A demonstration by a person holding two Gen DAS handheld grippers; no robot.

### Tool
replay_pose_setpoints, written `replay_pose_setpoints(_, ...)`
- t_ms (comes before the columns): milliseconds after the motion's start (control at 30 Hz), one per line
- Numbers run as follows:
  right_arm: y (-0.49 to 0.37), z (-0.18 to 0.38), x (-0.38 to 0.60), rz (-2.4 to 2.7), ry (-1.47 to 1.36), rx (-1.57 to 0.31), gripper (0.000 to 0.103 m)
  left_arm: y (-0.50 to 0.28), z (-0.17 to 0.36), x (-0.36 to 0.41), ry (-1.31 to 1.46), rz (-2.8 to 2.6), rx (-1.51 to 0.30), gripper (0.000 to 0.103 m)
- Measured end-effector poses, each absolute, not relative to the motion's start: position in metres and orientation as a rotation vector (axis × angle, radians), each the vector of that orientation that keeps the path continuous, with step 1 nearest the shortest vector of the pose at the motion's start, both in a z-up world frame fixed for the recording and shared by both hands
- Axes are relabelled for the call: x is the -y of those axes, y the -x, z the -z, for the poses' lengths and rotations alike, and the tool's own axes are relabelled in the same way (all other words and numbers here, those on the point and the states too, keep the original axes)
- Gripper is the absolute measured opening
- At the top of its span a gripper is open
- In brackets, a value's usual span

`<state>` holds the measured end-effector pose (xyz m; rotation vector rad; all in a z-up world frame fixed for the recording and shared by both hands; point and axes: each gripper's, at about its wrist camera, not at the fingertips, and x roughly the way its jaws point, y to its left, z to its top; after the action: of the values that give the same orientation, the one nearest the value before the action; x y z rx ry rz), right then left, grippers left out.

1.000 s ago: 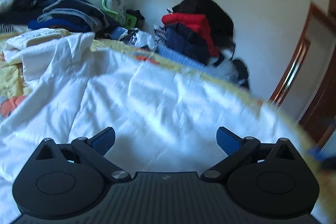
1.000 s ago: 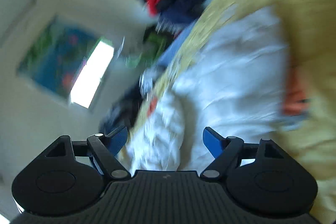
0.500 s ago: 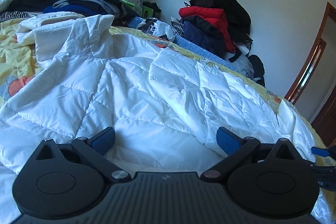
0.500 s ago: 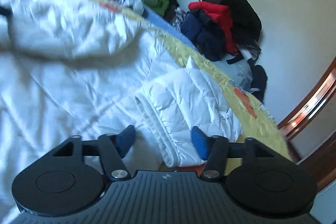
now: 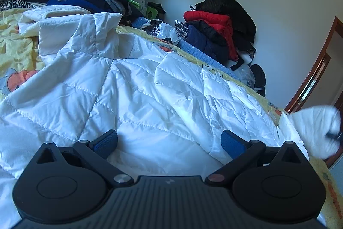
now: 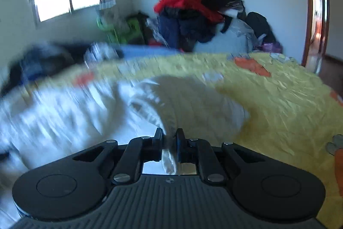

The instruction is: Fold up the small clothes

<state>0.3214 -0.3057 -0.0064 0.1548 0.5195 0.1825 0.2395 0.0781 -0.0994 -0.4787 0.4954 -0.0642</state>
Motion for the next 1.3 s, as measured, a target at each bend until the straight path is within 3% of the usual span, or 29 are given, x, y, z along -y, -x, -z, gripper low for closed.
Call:
replay_pose_setpoints(300, -0.319, -0.031, 0.213, -0.548, -0.425, -0.537, 0.016, -0.237, 0.103, -0.098, 0.611, 0.088, -0.456, 0.103)
replay_pose_setpoints(767, -0.361, 0.036, 0.073, -0.706, -0.597, -0.769, 0.017, -0.234, 0.105, -0.106, 0.651, 0.053, -0.421, 0.103)
replay_pose_setpoints(867, -0.369, 0.043, 0.069, -0.683, -0.581, -0.813, 0.031, -0.235, 0.105, -0.105, 0.644, 0.049, -0.427, 0.103)
replay_pose_setpoints(933, -0.372, 0.054, 0.072, -0.663, -0.613, -0.855, 0.057, -0.235, 0.105, -0.105, 0.648, 0.048, -0.426, 0.103)
replay_pose_setpoints(1000, -0.37, 0.059, 0.081, -0.649, -0.653, -0.865, 0.068, -0.235, 0.106, -0.106, 0.647, 0.048, -0.429, 0.103)
replay_pose_setpoints(1200, -0.333, 0.064, 0.158, -0.727, -0.79, -0.753, 0.07, -0.237, 0.105, -0.107, 0.647, 0.047, -0.431, 0.103)
replay_pose_setpoints(1300, -0.298, 0.074, 0.215, -0.669, -0.795, -0.656, 0.078, -0.236, 0.104, -0.106, 0.64, 0.045, -0.432, 0.103)
